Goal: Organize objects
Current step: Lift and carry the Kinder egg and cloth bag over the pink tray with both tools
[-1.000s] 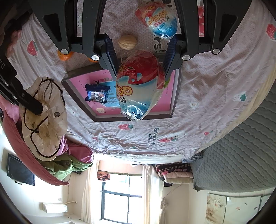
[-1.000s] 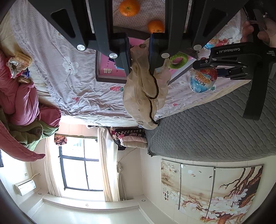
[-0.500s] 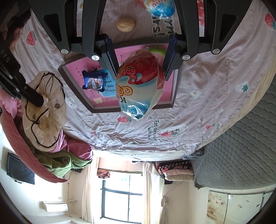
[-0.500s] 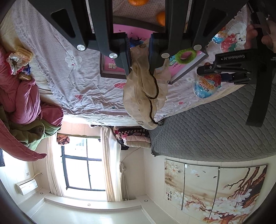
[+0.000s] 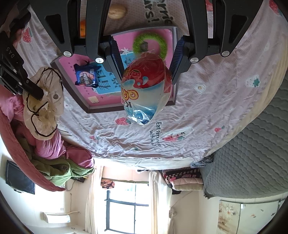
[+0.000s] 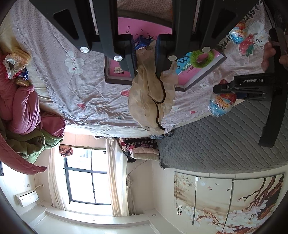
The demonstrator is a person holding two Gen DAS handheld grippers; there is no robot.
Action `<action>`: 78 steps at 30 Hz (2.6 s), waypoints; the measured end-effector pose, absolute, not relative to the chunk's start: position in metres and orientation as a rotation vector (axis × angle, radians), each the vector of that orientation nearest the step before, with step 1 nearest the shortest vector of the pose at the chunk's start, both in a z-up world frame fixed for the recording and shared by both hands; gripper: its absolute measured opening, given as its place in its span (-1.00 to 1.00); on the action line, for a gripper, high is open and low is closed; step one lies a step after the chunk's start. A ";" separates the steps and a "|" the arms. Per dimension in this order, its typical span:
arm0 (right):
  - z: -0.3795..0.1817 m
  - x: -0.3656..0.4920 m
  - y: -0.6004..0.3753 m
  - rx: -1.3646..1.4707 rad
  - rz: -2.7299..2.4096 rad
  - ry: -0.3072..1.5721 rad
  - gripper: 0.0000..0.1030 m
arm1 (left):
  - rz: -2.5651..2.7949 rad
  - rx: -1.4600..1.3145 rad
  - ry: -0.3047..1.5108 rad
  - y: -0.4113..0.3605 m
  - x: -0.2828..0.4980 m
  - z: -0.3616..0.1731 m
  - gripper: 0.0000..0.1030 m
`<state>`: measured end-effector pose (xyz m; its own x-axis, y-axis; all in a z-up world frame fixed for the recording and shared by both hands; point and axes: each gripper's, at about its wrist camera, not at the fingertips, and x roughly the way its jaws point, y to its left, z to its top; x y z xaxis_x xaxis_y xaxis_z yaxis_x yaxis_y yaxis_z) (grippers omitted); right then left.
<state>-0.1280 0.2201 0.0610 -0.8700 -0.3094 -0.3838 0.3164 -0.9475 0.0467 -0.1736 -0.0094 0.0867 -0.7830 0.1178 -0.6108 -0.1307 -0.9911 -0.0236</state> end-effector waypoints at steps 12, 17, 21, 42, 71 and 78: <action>0.053 -0.145 0.215 0.609 -2.758 0.055 -0.67 | 2.820 -1.025 -0.014 -0.016 -0.198 0.063 -0.01; 0.047 -0.148 0.218 0.644 -2.765 0.054 -0.67 | 2.788 -1.022 0.000 -0.004 -0.204 0.059 -0.01; 0.045 -0.149 0.221 0.661 -2.777 0.057 -0.67 | 2.754 -1.051 -0.006 0.010 -0.211 0.054 -0.01; 0.021 -0.160 0.222 0.799 -2.745 0.052 -0.66 | 2.641 -1.164 0.018 0.030 -0.222 0.017 0.00; -0.002 -0.169 0.216 0.968 -2.692 0.099 -0.64 | 2.596 -1.207 0.127 0.043 -0.226 0.001 0.00; -0.017 -0.173 0.220 1.072 -2.686 0.100 -0.64 | 2.592 -1.177 0.188 0.052 -0.220 0.000 0.00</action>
